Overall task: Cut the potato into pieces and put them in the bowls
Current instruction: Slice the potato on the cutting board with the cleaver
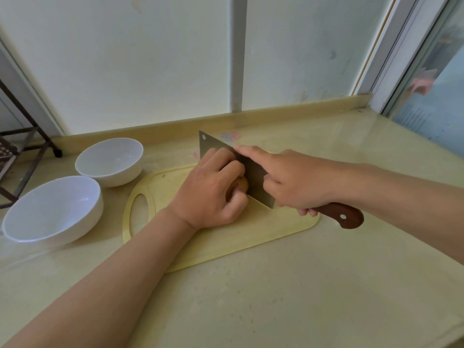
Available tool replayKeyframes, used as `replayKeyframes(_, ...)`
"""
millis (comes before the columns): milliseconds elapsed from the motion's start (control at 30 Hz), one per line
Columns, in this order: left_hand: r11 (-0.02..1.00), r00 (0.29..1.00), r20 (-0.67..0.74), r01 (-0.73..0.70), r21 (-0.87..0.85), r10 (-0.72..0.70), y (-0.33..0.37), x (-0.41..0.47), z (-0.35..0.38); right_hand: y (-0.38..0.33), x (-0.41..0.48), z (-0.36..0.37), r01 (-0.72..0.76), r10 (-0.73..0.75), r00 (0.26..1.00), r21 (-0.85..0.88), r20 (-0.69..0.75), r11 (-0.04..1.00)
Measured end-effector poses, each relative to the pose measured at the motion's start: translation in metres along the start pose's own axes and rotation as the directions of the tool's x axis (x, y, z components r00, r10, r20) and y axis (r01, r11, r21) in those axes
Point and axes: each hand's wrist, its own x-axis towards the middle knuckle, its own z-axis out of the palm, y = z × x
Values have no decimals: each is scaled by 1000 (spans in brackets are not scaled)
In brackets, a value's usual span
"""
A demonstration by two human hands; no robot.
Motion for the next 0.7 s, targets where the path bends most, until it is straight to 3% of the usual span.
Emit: replayKeyframes(700, 1000, 999, 39, -5, 26, 4, -2, -3, -4, -16, -5, -26, 34, -31, 994, 26, -102, 999)
